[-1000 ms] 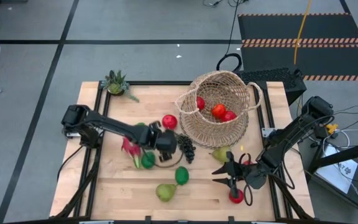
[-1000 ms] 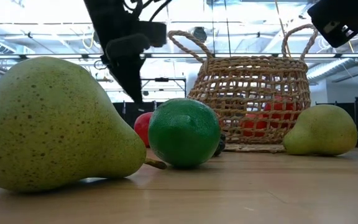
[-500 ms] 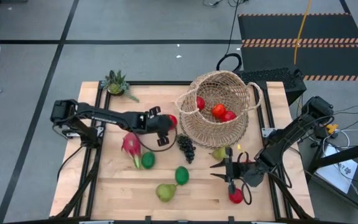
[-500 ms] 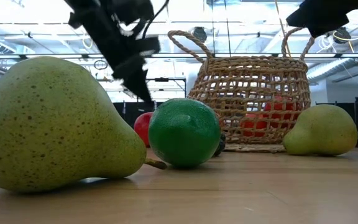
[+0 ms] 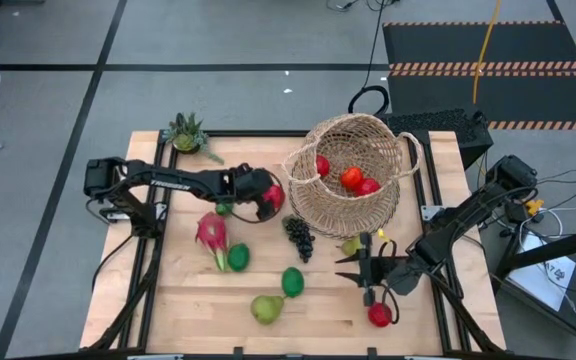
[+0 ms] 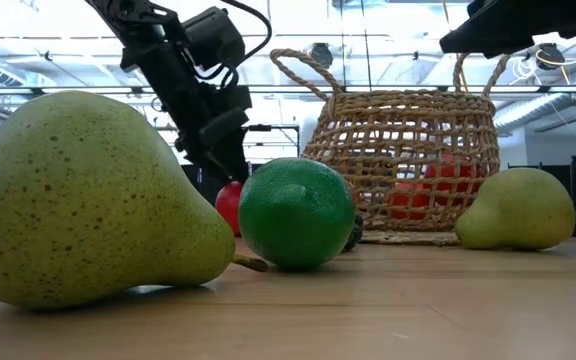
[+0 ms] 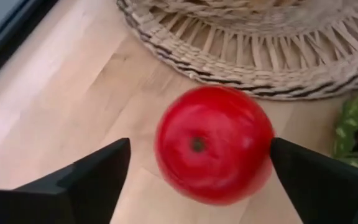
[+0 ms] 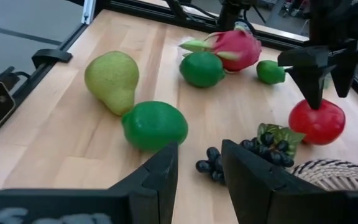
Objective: Build produce basket
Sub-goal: Put the red apple into the brown basket
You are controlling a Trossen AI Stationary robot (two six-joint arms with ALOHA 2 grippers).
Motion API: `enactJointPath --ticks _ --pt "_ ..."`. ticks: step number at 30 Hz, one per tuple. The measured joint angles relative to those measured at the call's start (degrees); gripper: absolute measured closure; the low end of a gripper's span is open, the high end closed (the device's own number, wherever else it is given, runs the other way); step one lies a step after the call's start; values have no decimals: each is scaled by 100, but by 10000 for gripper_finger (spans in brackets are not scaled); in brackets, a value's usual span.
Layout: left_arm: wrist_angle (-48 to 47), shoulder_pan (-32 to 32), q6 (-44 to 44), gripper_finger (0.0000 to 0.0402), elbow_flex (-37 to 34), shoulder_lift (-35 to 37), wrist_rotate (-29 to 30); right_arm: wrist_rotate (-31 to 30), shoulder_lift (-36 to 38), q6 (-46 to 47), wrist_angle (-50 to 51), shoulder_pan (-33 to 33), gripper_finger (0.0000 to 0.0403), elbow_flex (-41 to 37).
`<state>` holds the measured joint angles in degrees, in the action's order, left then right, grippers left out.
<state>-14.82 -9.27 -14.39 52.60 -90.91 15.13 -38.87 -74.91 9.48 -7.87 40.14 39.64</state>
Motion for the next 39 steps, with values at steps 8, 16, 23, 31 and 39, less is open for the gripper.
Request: enactJointPath --ticks 8,16,23,31,39 --pt "191 -73 -389 4 0 2 -228 11 0 20 40 -42 286 0" --pt "166 -282 -747 4 0 2 -340 15 0 49 40 -42 286 0" --pt "198 -294 -1017 4 7 -48 -597 17 0 52 40 -42 286 0" --pt "248 -298 -1017 5 9 -196 -666 17 0 52 38 -42 286 0" --pt "363 -309 -994 5 13 -505 -933 20 0 52 43 -42 286 0"
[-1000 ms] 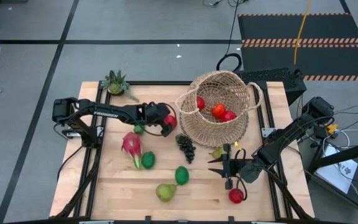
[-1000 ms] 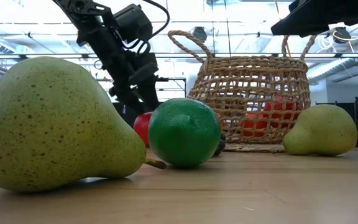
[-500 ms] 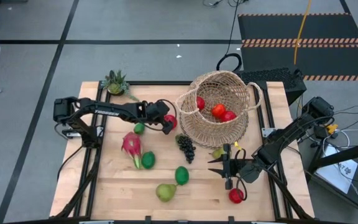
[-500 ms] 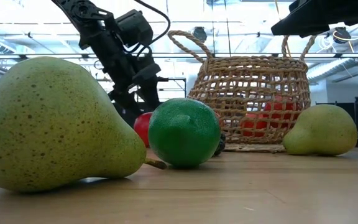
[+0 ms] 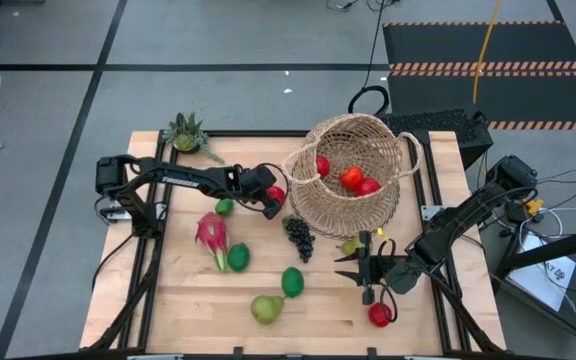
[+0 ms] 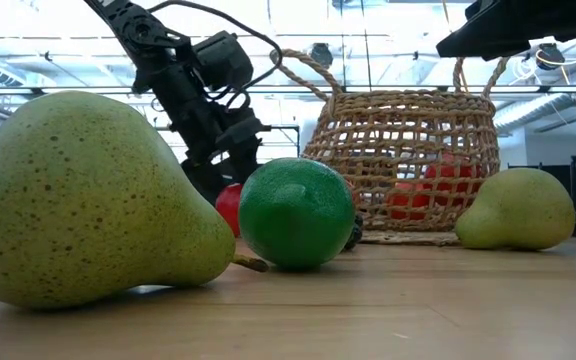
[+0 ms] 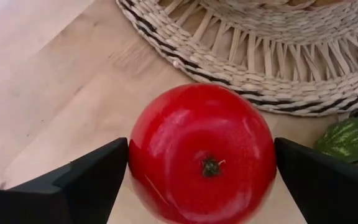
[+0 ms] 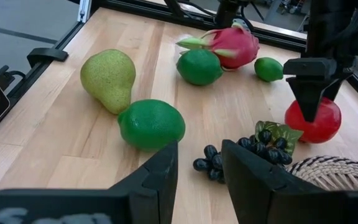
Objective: Build produce basket
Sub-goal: Put the red apple into the brown basket
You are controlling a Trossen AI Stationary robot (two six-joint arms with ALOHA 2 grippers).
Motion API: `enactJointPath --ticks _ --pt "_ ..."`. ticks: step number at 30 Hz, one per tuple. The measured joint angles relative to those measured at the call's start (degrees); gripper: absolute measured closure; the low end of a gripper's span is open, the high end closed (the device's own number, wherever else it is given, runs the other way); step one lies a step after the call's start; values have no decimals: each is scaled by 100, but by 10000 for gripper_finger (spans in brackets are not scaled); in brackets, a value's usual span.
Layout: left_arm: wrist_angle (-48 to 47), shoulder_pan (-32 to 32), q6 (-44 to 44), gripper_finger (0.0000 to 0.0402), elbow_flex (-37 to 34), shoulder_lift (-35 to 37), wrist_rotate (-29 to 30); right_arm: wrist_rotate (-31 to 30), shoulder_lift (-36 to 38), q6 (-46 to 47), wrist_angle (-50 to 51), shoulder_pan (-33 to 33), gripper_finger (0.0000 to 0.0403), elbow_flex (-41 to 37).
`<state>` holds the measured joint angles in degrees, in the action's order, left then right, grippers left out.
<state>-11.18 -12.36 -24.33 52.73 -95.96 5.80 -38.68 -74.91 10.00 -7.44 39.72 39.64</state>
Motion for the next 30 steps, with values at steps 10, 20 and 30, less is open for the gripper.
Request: enactJointPath --ticks 10,20,30 --pt "20 42 18 5 -9 128 45 0 2 0 41 0 286 0" --pt "48 245 130 48 -20 334 -141 -2 2 -4 80 0 286 0" --pt "832 935 278 51 -2 1004 -579 -22 2 -157 -194 0 286 -2"
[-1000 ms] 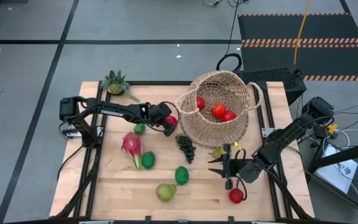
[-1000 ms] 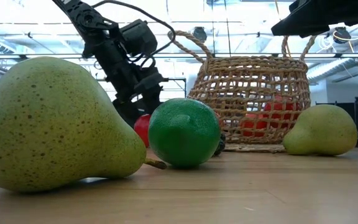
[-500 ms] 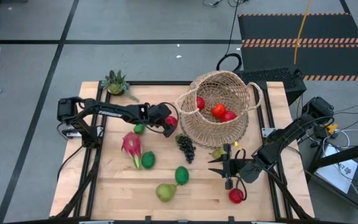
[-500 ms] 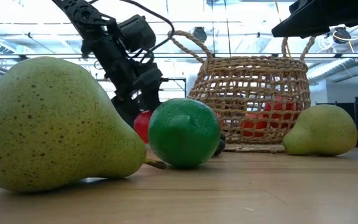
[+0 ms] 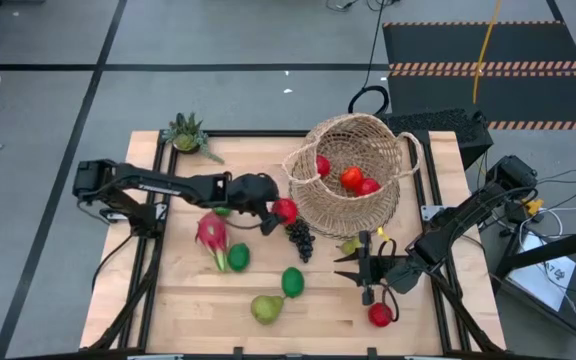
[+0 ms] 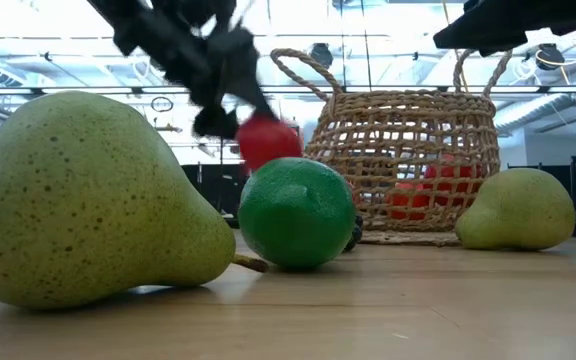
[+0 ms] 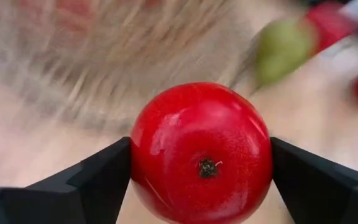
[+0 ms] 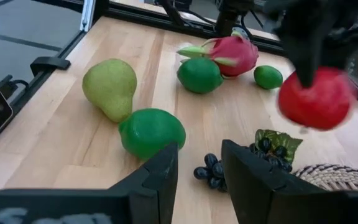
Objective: Build produce basket
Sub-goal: Put the red apple into the brown basket
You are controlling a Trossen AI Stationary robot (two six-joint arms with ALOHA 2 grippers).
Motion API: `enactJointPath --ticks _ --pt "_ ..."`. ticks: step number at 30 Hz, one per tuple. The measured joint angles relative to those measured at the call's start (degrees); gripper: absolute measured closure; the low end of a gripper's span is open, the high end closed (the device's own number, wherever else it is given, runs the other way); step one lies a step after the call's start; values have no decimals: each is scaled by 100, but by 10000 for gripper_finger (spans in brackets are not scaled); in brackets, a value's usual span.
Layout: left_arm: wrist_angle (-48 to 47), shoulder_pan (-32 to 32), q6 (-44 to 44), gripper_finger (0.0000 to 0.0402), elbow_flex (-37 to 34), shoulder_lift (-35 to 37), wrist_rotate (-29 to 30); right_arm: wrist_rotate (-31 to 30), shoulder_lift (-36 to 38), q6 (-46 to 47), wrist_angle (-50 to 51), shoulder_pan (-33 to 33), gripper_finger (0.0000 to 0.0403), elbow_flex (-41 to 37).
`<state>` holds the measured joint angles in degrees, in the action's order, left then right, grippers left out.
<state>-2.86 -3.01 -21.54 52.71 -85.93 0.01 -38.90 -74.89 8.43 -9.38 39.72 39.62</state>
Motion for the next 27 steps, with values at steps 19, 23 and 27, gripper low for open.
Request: enactJointPath --ticks 19,23,27 --pt "2597 1694 2336 49 -4 242 285 -770 0 -2602 -2608 28 126 0" --pt "2700 1919 2479 51 -4 260 634 -747 -2 -2650 -2613 16 77 0" --pt "2926 2058 2611 52 -4 257 809 -743 -2 -2537 -2668 -101 69 1"
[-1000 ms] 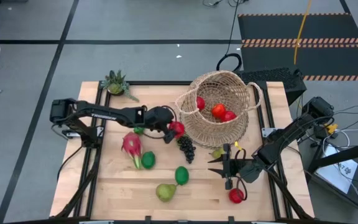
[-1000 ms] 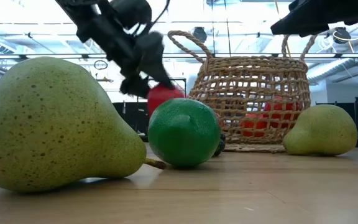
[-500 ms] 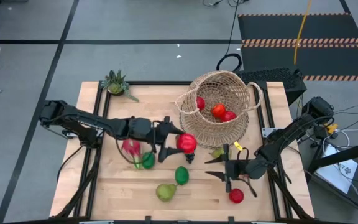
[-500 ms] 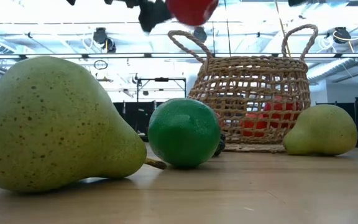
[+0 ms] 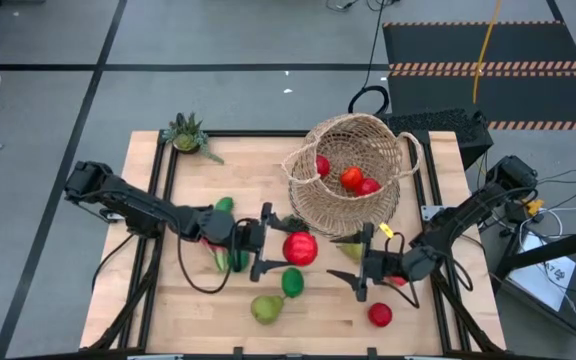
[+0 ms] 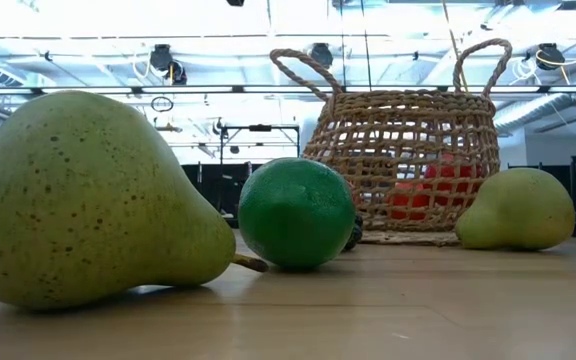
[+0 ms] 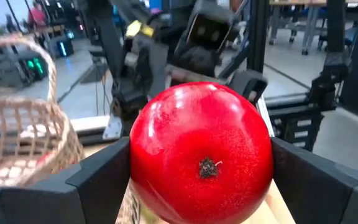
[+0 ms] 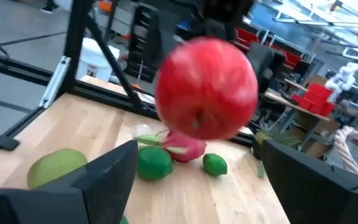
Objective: Build produce basket
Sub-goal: Put the red apple into the brown basket
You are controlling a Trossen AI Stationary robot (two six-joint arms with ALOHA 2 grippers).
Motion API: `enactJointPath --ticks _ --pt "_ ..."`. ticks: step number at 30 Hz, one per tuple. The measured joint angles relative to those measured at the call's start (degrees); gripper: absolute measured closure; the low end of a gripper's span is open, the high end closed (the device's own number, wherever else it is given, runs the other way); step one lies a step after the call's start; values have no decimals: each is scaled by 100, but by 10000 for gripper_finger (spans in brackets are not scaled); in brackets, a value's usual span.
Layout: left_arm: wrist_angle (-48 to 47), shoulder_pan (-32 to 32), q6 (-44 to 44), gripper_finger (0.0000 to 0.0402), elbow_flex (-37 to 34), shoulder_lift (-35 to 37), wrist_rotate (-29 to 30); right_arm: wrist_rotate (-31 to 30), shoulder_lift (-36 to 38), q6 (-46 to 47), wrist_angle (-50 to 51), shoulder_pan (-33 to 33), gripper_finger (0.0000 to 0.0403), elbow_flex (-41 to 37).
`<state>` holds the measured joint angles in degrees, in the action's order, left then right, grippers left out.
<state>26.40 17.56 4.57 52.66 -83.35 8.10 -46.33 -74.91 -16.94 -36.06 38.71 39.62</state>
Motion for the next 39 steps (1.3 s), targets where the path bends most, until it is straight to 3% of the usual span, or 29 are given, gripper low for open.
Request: enactJointPath --ticks 6,17,34,39 --pt "131 52 173 52 2 0 336 359 0 464 -261 -159 112 -1" --pt "641 46 152 52 15 -191 370 461 -1 149 -410 -194 214 -1" --pt "1335 18 281 52 4 -634 340 427 -1 -55 -400 -198 236 -1" --pt "1319 17 264 52 4 -634 338 420 0 -74 -402 -198 262 -1"
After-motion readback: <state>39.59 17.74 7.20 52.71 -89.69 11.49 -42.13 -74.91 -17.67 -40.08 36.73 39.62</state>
